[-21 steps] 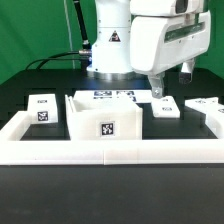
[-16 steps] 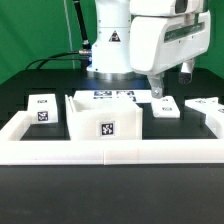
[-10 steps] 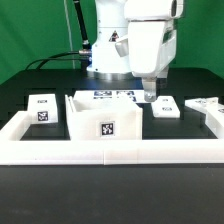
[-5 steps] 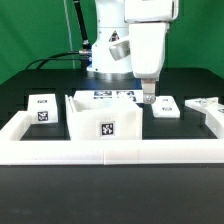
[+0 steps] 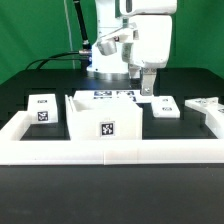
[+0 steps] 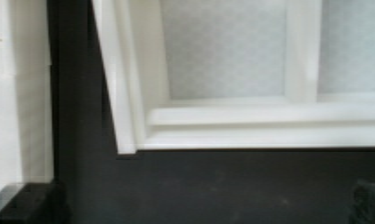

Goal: Assemble cabinet

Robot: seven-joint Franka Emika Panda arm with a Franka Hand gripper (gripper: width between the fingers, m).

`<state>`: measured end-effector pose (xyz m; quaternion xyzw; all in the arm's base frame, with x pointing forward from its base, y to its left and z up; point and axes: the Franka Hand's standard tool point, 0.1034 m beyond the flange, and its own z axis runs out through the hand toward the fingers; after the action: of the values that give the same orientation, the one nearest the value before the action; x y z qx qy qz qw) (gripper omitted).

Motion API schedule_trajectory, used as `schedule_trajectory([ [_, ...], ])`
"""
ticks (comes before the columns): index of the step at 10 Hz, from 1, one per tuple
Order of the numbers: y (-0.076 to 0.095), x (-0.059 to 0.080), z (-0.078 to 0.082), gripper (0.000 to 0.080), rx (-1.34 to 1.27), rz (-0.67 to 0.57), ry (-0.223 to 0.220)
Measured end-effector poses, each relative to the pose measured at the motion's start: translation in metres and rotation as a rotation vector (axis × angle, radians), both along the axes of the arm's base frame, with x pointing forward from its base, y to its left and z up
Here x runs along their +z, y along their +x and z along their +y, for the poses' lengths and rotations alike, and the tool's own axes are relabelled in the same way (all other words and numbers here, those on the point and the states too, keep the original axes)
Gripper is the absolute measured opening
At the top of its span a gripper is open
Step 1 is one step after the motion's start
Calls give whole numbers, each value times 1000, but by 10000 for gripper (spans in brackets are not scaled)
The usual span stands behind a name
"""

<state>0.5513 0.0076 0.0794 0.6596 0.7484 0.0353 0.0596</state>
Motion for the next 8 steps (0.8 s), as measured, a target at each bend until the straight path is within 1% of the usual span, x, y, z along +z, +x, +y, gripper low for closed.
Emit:
schedule_trajectory([
  [1,-1,-1,-5,798,34,2,-24],
  [4,-2,-2,-6,798,31,4,-25],
  [5,-4,-2,-15,798,67,19,-36],
  [6,-14,-1,-24,798,55,18,-36],
  [8,-40,-7,-37,798,67,39,-35],
])
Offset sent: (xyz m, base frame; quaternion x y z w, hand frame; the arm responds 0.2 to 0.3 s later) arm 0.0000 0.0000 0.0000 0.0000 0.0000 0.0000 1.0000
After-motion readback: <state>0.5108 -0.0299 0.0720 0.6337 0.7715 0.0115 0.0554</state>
